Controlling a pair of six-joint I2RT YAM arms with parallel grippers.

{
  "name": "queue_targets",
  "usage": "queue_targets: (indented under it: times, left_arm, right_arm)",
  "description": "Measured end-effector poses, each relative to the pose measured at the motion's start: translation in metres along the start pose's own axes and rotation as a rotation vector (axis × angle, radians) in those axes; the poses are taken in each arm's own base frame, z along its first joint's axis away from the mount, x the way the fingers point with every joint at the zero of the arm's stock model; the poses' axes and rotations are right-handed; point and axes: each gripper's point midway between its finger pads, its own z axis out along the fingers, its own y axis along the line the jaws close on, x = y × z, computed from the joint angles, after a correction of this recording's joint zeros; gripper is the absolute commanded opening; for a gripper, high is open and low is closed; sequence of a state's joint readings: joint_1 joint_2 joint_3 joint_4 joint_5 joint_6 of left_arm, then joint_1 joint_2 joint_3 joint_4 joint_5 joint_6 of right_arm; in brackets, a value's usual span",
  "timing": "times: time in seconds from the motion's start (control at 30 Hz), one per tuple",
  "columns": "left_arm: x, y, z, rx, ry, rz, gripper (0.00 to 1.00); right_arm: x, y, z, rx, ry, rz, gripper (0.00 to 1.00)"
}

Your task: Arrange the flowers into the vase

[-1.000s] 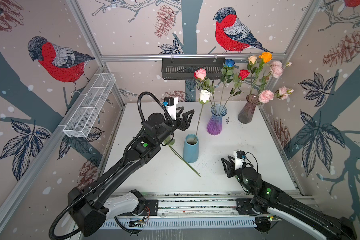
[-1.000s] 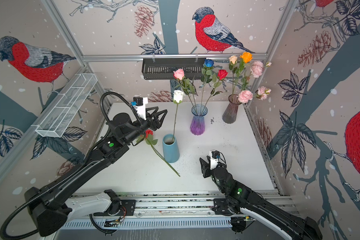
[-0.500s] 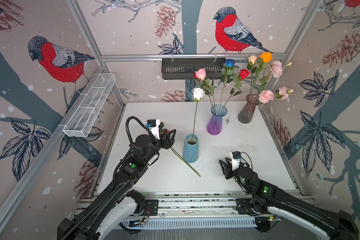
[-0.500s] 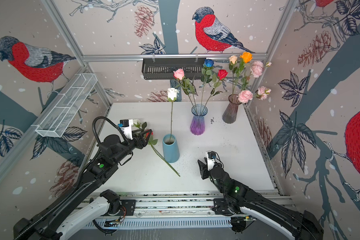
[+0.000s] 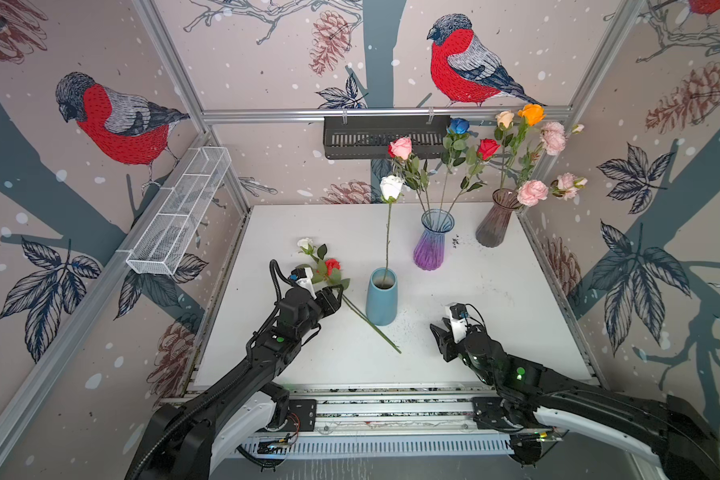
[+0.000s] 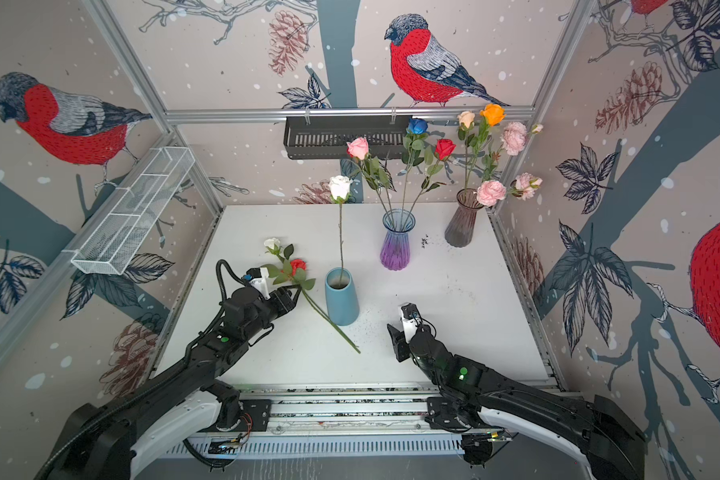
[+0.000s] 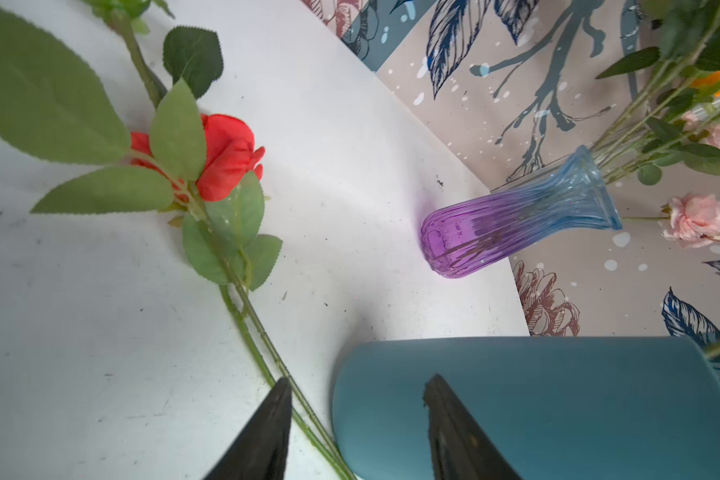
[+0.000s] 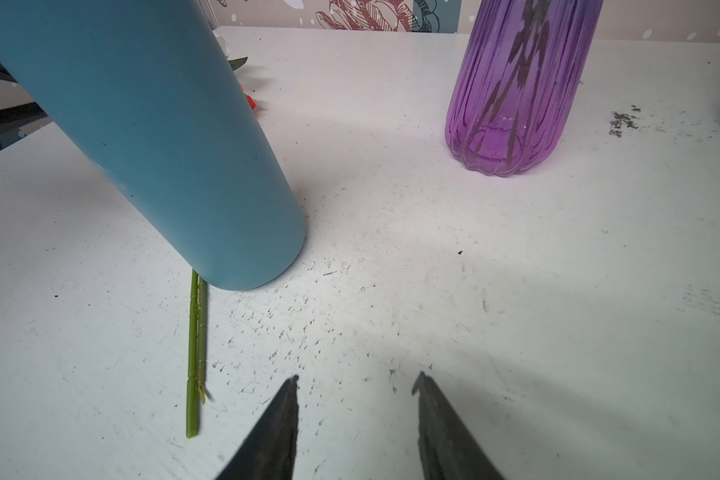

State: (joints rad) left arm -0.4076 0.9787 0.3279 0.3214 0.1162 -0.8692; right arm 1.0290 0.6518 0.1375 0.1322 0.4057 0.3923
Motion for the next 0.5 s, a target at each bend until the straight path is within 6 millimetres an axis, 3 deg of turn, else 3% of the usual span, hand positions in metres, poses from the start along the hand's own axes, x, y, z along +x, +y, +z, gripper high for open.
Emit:
queue_targets:
  times: [0.17,0.5]
  left_arm:
    - [0.012,0.021,0.017,-0.062,0.052,-0.088,0.44]
    - [0.006,0.049,0.049,-0.12,0.089,-0.183,0.4]
  right_arm:
    - [-0.006,-0.002,-0.003,0.01,-0.032,0.01,0.47]
    - [-0.01,-0.008,-0.006,0.034,-0.06,0.021,0.47]
